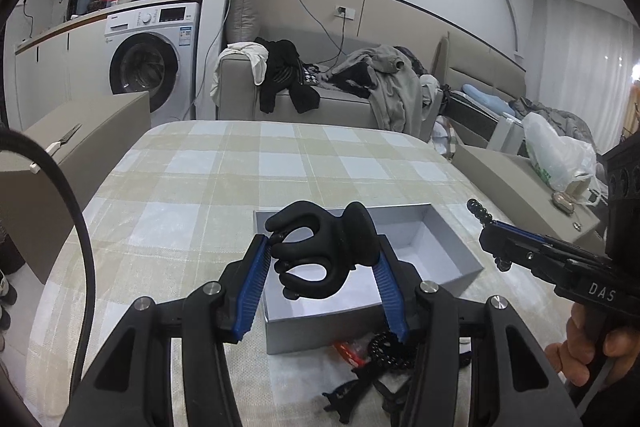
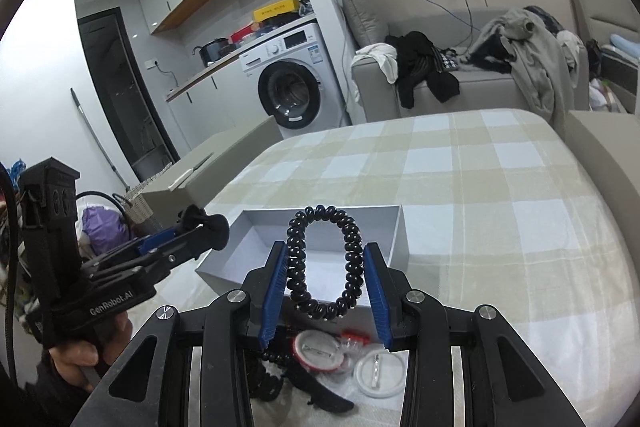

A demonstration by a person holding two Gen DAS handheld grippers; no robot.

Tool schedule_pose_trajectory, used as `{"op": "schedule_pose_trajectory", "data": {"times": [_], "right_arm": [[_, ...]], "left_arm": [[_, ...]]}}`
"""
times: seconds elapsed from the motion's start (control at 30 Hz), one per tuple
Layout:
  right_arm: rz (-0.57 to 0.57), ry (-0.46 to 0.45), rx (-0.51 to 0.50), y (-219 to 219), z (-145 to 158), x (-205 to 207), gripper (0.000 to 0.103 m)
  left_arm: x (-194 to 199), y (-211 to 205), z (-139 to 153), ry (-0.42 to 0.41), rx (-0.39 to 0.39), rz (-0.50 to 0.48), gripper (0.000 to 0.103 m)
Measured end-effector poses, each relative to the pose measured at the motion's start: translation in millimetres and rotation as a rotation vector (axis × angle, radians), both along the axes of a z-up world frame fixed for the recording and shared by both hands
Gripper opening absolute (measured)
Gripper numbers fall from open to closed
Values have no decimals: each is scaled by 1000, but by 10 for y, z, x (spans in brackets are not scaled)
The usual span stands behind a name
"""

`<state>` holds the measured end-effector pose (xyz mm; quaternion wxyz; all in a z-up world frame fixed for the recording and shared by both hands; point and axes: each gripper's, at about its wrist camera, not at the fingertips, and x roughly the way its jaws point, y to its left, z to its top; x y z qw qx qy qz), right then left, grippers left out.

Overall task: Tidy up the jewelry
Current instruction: 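Carry the bracelet into the grey box with the right gripper while the left gripper grasps a black claw clip, then open both grippers to drop bracelet and claw clip into the box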

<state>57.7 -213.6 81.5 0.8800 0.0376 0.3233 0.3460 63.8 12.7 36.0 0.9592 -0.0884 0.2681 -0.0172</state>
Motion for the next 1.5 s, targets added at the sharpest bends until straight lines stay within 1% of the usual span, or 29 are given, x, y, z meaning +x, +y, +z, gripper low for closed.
{"op": "schedule_pose_trajectory", "data": {"times": [0.1,0.2,0.27,0.4,0.53,0.6,0.67,0.73,0.77,0.83,0.87,0.9,0.97,1.03,1.07,1.1,1.17,1.3,1.43,1.5], "right_arm": [[-7,29,-12,34,-41,57,37],[-6,52,0,76,-44,120,37],[-10,64,2,110,-54,171,37],[-38,87,-26,187,-123,240,37],[-35,97,-24,210,-159,251,38],[-26,98,-14,211,-150,237,46],[-12,95,-5,198,-136,215,49],[-6,72,-26,195,-119,176,50],[-1,60,-33,188,-112,153,53],[16,40,-21,144,-90,102,61],[25,33,-19,136,-80,90,71],[23,25,-25,133,-68,85,76],[3,14,-33,108,-47,89,76],[0,25,-18,61,-35,98,82],[-6,26,-14,26,-30,93,91],[-15,24,-15,-9,-28,80,98],[-21,21,-24,-69,-23,46,103],[5,21,-62,-166,-72,-68,103],[11,41,-69,-237,-206,-211,103],[11,51,-102,-225,-277,-260,103]], "left_arm": [[46,14,-75,24,-23,-8,46],[53,8,-75,20,-6,-5,46],[74,10,-83,24,-8,-5,46],[104,-11,-108,31,2,-4,46],[103,-47,-105,30,15,-12,46],[100,-69,-103,30,24,-18,46],[95,-89,-94,26,24,-35,47],[93,-103,-79,22,25,-38,47],[91,-107,-72,23,25,-42,48],[85,-106,-56,22,24,-53,56],[71,-103,-38,15,22,-55,67],[66,-101,-32,12,22,-53,77],[58,-89,-3,16,22,-36,84],[50,-71,22,20,17,-29,88],[29,-54,47,17,13,-28,98],[10,-40,61,12,9,-25,102],[-63,-14,106,-6,2,-20,102],[-214,-36,100,18,23,-31,102],[-341,-90,-63,67,-11,-43,102],[-383,-117,-147,74,-33,-49,102]]}}
